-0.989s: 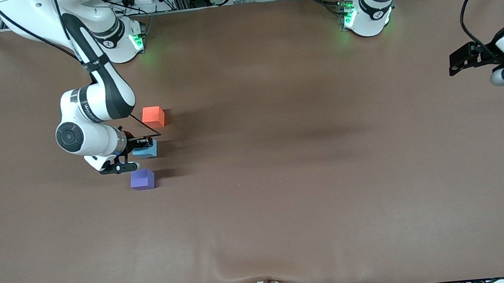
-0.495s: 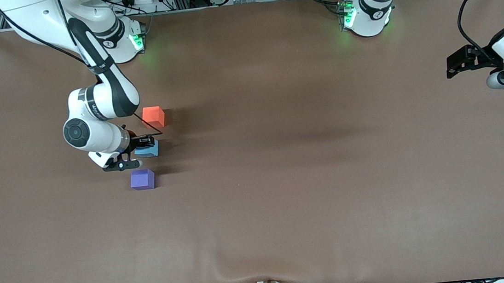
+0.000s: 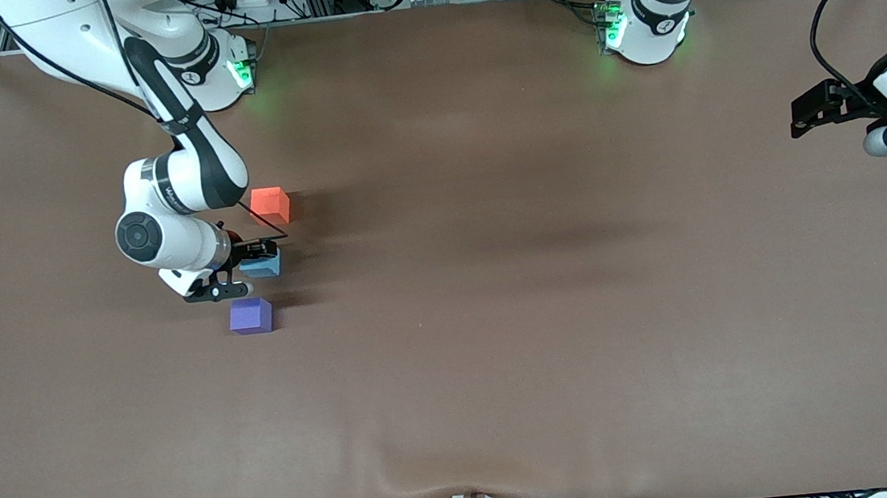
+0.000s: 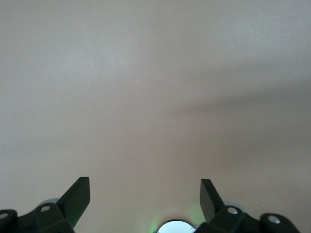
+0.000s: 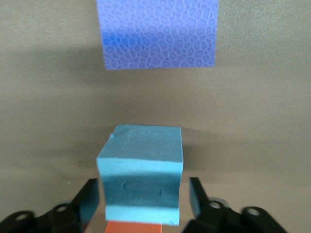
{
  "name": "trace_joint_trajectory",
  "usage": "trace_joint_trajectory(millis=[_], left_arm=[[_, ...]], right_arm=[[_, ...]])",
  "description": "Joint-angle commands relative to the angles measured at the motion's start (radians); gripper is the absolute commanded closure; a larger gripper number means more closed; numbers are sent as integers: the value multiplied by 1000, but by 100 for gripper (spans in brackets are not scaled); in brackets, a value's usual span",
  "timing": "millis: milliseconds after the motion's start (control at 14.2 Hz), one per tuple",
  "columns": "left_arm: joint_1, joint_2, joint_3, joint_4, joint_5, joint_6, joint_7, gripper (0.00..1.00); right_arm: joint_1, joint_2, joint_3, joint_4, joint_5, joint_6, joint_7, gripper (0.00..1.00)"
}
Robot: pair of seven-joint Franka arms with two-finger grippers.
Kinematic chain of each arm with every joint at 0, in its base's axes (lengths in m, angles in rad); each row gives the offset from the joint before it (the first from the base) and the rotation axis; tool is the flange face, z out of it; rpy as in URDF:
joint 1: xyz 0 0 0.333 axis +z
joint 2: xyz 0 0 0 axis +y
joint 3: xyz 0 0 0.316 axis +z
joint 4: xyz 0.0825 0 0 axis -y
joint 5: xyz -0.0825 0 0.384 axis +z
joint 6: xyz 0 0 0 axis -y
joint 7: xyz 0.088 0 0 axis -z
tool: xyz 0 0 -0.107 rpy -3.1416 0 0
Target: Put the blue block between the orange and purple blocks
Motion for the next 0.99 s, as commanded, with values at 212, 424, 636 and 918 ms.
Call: trace_joint_trajectory(millis=[212,424,636,918], left_arm=[[-10,5,-4,13,3,-3,-12,0],[-8,5,-5,13,3,-3,-11,0],[-5,5,-5,13,3,-3,-11,0],[0,5,-5,13,3,-3,-8,0]], right_arm=[[-61,-14,11,494,18,-519,-16,0],[-127,-3,20,778,-40,-698,-30,0],[-269,-12,88,944,-40,-820,-31,0],[-366,-116,184,977,-64,-880,-17,0]])
